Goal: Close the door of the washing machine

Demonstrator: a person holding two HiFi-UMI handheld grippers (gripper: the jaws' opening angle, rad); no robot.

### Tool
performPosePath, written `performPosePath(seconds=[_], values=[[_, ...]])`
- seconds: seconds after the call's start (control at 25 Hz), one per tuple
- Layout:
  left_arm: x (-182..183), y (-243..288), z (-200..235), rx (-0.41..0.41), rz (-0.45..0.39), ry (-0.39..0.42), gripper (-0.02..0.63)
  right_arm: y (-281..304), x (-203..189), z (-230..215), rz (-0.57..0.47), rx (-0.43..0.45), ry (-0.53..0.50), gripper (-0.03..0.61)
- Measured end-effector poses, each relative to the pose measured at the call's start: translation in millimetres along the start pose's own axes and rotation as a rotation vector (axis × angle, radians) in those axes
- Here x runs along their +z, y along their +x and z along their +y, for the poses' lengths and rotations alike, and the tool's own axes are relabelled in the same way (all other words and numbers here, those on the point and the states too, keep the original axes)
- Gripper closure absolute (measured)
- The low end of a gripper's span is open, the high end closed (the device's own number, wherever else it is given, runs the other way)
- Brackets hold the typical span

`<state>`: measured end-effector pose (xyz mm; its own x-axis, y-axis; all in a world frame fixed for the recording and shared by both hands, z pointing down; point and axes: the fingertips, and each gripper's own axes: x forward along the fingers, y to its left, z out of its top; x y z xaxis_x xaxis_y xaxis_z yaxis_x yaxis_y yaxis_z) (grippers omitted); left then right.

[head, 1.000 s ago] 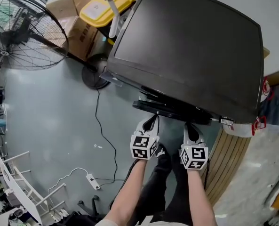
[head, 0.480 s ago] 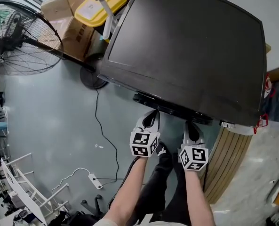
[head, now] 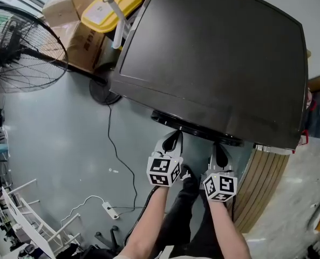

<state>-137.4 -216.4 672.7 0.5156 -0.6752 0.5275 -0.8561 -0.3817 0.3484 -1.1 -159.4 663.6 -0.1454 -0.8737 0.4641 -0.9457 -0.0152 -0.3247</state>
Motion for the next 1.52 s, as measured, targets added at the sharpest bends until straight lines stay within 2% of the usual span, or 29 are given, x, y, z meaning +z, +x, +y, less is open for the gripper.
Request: performPosePath(seconds=[0.16, 0.44, 0.72, 0.92, 1.2, 1.52], values=[[1, 3, -2, -0.014, 0.009, 0.003, 0.609, 1, 2, -2, -0.013, -0.021, -0.003, 0.576], [4, 2, -2, -0.020, -0.035, -0.014, 0.609, 0, 4, -2, -0.031, -0.003, -0.037, 0.577], [9, 11, -3, -0.023, -0.022, -0.018, 0.607, 2, 4, -5, -0.040, -0.036, 0.008, 0.577], [9, 11, -2, -0.041, -0.032, 0.003, 0.606, 7, 4, -5, -0.035, 0.021, 0.009, 0.577], [2, 8, 1, -0.040, -0.021, 0.031, 0.606, 25, -21, 19, 0.154, 0.132, -0.080, 0.577], [-4, -14, -7, -0.029, -0.053, 0.032, 0.607, 13, -5, 17, 0.092, 0.122, -0.132, 0.577]])
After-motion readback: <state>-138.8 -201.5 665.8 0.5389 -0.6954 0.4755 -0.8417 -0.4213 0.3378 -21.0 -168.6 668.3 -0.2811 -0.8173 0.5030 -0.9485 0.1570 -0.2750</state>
